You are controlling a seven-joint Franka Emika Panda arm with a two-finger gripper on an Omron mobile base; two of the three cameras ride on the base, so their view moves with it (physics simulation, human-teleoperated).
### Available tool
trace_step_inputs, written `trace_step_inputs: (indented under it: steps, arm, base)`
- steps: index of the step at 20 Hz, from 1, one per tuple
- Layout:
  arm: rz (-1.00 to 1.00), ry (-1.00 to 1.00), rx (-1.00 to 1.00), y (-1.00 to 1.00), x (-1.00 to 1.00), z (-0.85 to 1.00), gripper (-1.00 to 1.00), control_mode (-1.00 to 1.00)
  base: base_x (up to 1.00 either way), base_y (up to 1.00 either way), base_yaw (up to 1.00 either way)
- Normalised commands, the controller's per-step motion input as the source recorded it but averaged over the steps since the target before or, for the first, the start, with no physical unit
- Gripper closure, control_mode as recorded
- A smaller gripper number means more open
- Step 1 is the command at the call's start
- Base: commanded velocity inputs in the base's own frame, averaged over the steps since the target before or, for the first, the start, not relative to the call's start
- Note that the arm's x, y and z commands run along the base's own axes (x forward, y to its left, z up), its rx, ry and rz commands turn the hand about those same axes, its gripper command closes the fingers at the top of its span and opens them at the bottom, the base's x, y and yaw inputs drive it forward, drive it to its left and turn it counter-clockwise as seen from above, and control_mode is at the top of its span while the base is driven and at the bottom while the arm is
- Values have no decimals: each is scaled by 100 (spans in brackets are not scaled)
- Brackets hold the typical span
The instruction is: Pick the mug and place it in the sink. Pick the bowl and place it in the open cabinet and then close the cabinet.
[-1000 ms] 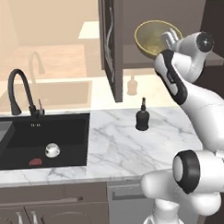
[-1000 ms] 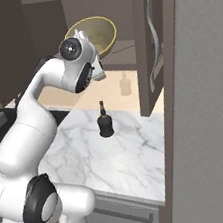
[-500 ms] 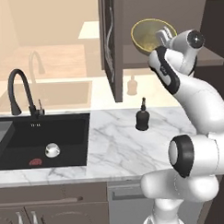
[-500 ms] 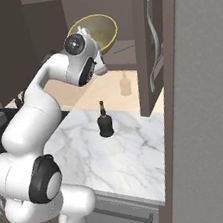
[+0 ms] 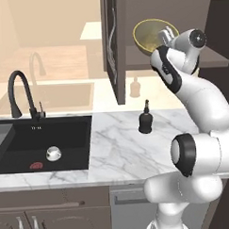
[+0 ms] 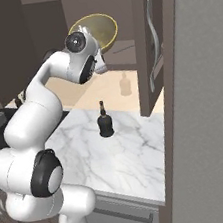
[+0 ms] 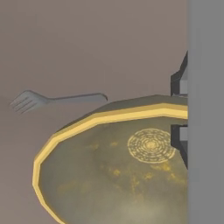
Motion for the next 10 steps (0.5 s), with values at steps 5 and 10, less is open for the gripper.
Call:
trace_step_inputs:
  steps: [5,10]
  arm:
    - [0,1,3,2,8,-25,100,-100]
    - [0,1,2,1,0,-19,100,-100]
  base:
    - [0,0,0]
    - [0,0,0]
